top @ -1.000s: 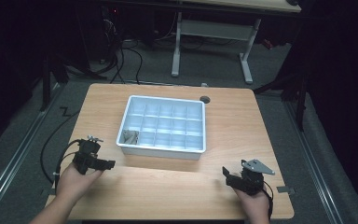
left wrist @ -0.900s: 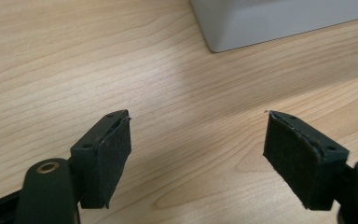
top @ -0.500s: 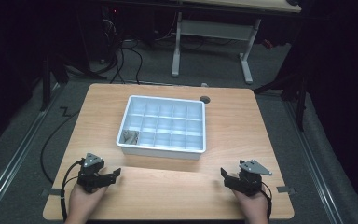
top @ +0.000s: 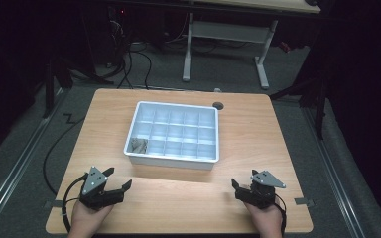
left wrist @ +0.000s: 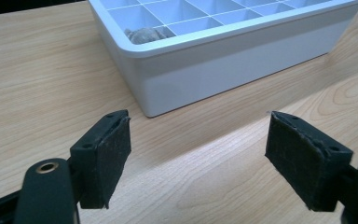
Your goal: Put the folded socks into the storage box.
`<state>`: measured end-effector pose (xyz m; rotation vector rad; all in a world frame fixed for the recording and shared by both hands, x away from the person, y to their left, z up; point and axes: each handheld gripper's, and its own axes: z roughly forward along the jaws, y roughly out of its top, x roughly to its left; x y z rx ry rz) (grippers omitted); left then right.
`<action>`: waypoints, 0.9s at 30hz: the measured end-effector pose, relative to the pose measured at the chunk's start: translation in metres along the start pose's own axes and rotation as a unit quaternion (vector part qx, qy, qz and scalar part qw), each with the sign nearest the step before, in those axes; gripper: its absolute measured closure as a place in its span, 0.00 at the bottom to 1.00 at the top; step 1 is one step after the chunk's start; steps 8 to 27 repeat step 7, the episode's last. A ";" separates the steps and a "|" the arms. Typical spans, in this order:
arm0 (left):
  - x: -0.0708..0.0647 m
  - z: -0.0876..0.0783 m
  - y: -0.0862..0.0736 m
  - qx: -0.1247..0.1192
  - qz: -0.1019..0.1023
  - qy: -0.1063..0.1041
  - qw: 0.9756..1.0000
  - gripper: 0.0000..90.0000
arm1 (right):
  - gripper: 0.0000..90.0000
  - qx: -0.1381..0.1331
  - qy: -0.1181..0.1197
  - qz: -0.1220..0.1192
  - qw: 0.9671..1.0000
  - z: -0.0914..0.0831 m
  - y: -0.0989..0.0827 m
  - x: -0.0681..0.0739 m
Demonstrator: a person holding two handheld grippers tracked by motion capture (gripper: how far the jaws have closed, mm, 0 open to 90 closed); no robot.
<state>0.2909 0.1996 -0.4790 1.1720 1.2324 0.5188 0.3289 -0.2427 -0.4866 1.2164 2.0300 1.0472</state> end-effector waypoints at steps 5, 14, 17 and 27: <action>0.007 0.003 -0.001 0.009 -0.014 0.008 1.000 0.25 | 0.19 -0.001 -0.004 0.006 1.000 -0.001 0.000 0.001; 0.007 0.003 0.000 0.007 -0.018 0.009 1.000 0.25 | 0.19 0.002 -0.003 0.006 1.000 -0.001 -0.001 0.002; 0.007 0.003 0.000 0.007 -0.018 0.009 1.000 0.25 | 0.19 0.002 -0.003 0.006 1.000 -0.001 -0.001 0.002; 0.007 0.003 0.000 0.007 -0.018 0.009 1.000 0.25 | 0.19 0.002 -0.003 0.006 1.000 -0.001 -0.001 0.002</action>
